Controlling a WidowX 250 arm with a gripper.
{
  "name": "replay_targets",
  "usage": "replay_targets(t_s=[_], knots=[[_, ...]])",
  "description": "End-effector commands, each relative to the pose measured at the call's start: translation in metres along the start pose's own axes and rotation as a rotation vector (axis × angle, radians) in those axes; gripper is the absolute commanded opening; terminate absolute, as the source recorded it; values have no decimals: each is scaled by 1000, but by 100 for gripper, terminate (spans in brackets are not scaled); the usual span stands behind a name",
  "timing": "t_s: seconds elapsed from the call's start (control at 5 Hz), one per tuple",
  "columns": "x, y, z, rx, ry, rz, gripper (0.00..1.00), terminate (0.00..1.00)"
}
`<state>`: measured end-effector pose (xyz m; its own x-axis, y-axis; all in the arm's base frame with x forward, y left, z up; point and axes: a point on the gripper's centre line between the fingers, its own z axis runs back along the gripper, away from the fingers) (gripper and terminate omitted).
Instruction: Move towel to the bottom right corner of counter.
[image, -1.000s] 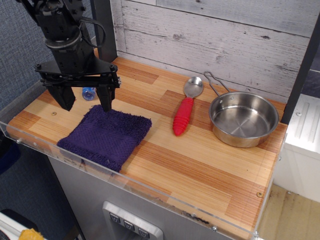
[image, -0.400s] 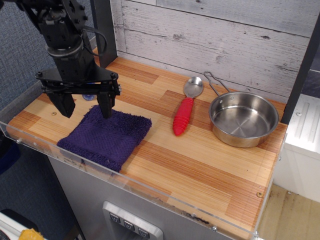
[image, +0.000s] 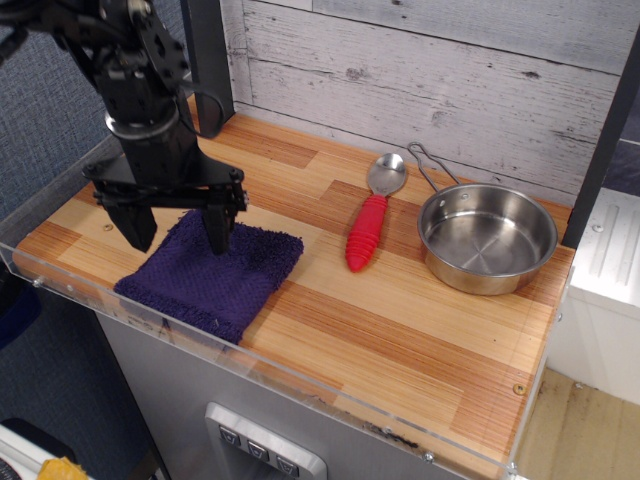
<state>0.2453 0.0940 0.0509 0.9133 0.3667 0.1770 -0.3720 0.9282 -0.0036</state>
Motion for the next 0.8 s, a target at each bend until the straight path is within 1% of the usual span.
replay_targets(t_s=[0.0,0.4,0.6], knots=[[0,-3,-13,8,16,-20,100,0],[-2,-12,-28,45,25,-35,100,0],[-5,-23,-34,45,29,-40,100,0]])
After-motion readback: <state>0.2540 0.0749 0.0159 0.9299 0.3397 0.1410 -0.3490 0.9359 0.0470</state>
